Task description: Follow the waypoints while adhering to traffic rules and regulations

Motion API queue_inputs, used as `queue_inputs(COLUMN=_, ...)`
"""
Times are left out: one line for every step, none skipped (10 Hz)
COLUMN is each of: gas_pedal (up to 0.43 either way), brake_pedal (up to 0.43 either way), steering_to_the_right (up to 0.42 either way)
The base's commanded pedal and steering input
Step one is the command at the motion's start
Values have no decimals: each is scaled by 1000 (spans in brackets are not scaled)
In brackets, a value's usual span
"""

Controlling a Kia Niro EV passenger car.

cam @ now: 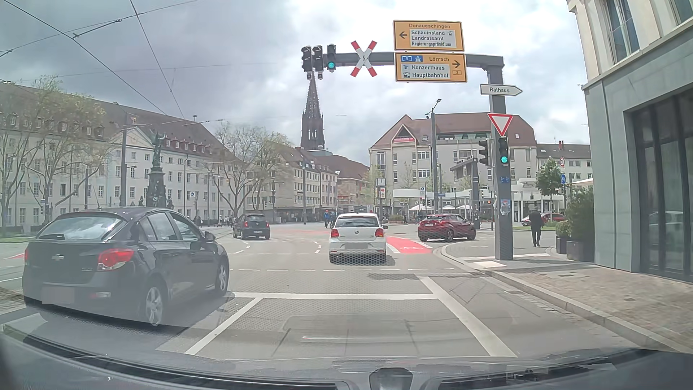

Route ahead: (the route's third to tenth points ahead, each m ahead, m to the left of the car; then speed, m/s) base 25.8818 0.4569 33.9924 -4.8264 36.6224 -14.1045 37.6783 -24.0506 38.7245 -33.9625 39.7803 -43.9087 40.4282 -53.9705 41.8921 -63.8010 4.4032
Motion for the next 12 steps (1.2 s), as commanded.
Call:
queue_inputs(gas_pedal=87, brake_pedal=0, steering_to_the_right=1)
queue_inputs(gas_pedal=87, brake_pedal=0, steering_to_the_right=4)
queue_inputs(gas_pedal=87, brake_pedal=0, steering_to_the_right=2)
queue_inputs(gas_pedal=87, brake_pedal=0, steering_to_the_right=2)
queue_inputs(gas_pedal=87, brake_pedal=0, steering_to_the_right=2)
queue_inputs(gas_pedal=87, brake_pedal=0, steering_to_the_right=2)
queue_inputs(gas_pedal=87, brake_pedal=0, steering_to_the_right=2)
queue_inputs(gas_pedal=87, brake_pedal=0, steering_to_the_right=2)
queue_inputs(gas_pedal=87, brake_pedal=0, steering_to_the_right=2)
queue_inputs(gas_pedal=87, brake_pedal=0, steering_to_the_right=2)
queue_inputs(gas_pedal=87, brake_pedal=0, steering_to_the_right=2)
queue_inputs(gas_pedal=87, brake_pedal=0, steering_to_the_right=2)
